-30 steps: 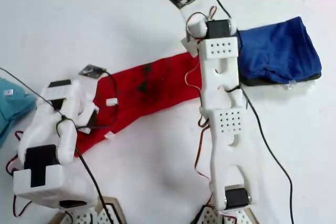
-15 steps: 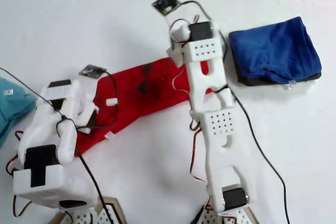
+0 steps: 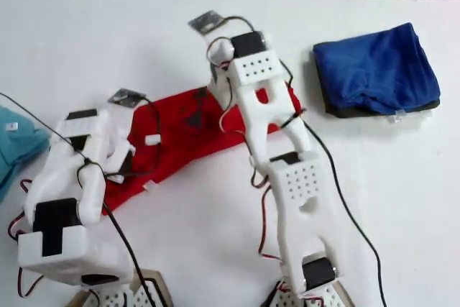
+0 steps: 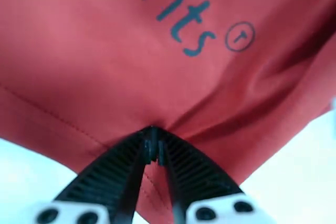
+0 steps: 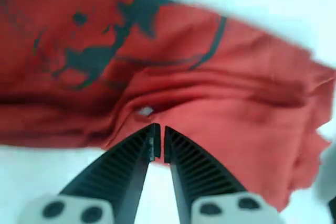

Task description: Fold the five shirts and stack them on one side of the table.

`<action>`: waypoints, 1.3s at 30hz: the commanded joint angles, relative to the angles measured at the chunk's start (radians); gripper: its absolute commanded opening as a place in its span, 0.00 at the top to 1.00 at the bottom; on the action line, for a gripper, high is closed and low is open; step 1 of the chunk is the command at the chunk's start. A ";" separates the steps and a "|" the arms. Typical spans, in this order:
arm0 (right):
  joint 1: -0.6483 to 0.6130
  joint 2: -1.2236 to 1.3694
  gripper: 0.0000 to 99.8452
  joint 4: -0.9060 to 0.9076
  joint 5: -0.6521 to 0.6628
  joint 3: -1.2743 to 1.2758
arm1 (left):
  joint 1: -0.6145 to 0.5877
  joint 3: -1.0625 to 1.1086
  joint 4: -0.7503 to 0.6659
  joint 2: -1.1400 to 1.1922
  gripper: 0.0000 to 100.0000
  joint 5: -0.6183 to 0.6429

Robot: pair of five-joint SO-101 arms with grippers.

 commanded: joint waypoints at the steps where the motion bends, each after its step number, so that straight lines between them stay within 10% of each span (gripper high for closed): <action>1: -0.021 -0.131 0.98 -0.061 -0.003 0.127 | -0.008 0.002 -0.046 0.002 0.97 -0.006; 11: -0.058 -0.079 0.98 -0.213 -0.002 0.152 | -0.006 0.002 -0.046 0.003 0.97 -0.006; 21: 0.067 -0.326 0.98 0.028 -0.002 0.061 | -0.005 -0.062 0.014 -0.006 0.97 0.008; 31: 0.185 -0.694 0.98 -0.041 -0.002 0.603 | -0.100 -0.415 0.336 -0.005 0.97 0.157; 39: 0.302 -1.069 0.98 -0.177 0.137 1.109 | -0.301 -0.407 0.336 0.005 0.83 0.161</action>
